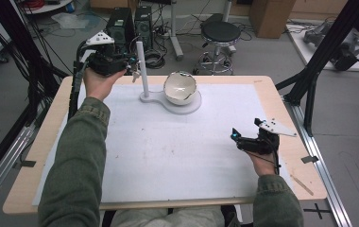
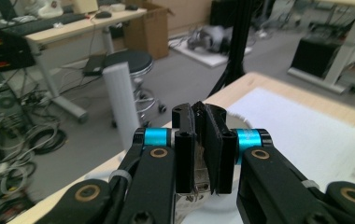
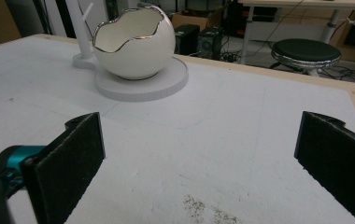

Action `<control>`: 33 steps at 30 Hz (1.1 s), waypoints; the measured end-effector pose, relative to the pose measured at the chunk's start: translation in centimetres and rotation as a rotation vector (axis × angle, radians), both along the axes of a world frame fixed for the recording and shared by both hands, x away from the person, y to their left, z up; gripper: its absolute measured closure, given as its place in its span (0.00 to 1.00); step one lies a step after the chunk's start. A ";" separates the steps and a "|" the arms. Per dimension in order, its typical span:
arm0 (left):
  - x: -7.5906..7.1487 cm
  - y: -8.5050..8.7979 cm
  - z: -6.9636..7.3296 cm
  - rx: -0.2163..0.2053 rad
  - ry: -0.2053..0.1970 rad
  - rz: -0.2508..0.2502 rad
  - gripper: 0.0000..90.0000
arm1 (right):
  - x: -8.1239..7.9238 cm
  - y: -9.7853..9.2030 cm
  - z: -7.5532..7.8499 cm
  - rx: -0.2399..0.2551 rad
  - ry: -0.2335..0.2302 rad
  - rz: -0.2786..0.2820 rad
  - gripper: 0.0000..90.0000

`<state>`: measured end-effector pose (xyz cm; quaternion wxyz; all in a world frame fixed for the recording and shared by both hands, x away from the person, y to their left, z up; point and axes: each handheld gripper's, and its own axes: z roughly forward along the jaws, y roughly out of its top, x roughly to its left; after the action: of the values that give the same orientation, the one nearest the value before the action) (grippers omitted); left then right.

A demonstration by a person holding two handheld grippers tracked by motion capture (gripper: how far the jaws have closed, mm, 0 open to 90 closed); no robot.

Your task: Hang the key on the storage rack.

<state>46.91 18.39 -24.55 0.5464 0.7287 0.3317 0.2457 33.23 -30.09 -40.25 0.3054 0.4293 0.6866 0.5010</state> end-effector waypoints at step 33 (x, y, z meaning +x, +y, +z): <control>5.0 0.0 -1.0 -0.070 0.071 0.092 0.92 | -0.1 -0.2 0.1 0.021 -0.002 -0.005 0.01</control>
<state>51.89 18.38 -25.58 0.5476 0.7013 0.3925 0.2329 33.11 -30.31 -40.18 0.3030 0.4335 0.6800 0.5078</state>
